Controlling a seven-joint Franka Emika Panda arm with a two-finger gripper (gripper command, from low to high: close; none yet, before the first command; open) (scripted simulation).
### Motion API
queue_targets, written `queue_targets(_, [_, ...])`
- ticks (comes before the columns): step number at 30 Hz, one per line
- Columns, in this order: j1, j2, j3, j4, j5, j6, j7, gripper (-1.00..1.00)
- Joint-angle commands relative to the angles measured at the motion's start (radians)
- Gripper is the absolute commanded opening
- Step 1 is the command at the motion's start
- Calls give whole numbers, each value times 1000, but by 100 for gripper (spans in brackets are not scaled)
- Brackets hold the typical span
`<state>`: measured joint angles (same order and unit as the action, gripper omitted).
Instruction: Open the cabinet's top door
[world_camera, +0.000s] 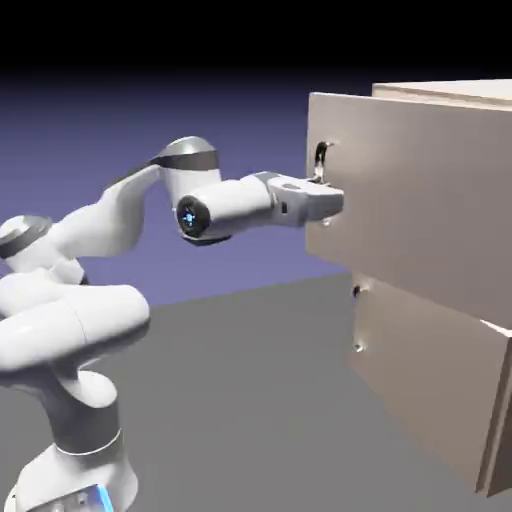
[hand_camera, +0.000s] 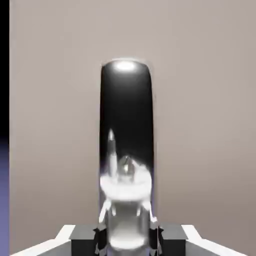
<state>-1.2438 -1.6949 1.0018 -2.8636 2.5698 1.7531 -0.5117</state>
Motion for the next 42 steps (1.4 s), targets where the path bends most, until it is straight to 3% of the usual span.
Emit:
queue_targets(1, [-4,7,-21,-20,-14,-43,-14,-100])
queue_targets(15, [-249,193,-315,-132,-291,-652,-224,-100])
queue_targets(28, [-680,565,-389,43,-724,-1191,-603,-100])
queue_targets(34, [-855,762,-320,210,-985,-1312,-852,-100])
queue_targets(42, [-980,1050,-203,449,-1291,-1301,-1090,-100])
